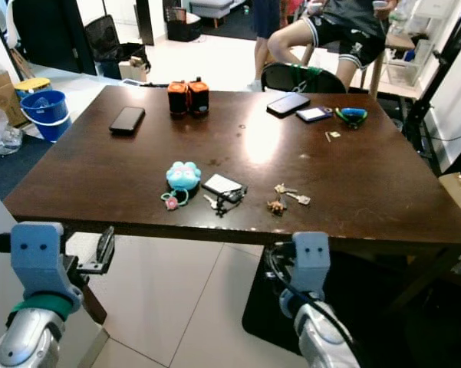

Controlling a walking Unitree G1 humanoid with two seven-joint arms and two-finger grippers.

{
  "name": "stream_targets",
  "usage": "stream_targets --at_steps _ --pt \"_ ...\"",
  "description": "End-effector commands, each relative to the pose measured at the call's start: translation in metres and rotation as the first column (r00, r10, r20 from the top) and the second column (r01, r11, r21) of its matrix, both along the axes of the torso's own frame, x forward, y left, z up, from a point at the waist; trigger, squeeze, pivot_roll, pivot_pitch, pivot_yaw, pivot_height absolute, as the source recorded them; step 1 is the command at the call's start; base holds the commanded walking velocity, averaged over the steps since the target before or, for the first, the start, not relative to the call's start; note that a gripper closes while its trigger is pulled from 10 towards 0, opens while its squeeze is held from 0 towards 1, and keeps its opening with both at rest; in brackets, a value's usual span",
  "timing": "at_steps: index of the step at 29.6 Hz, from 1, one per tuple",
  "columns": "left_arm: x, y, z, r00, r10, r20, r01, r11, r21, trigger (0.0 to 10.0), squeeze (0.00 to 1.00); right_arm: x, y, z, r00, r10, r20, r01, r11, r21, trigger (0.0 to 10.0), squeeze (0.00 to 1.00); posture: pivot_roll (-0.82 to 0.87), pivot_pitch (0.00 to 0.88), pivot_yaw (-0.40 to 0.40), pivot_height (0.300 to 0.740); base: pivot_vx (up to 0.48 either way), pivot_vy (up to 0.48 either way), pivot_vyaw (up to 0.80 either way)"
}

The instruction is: Hang keys on a hook

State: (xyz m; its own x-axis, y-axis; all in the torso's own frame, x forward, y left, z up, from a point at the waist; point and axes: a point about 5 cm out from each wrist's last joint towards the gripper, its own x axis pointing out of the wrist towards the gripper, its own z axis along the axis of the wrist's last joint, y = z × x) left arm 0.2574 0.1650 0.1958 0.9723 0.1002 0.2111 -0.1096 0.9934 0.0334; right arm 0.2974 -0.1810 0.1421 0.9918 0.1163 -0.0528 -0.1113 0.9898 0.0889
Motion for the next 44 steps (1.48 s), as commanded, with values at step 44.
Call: stream_targets --at_steps 44 --pt "0.006 0.007 0.034 0.992 -0.053 0.116 0.057 0.998 -0.028 10.0 0.0 0.012 0.015 0.043 0.986 0.07 0.153 -0.09 0.988 0.127 10.0 0.0 -0.18 0.144 0.138 0.74 0.315 0.0 -0.12"
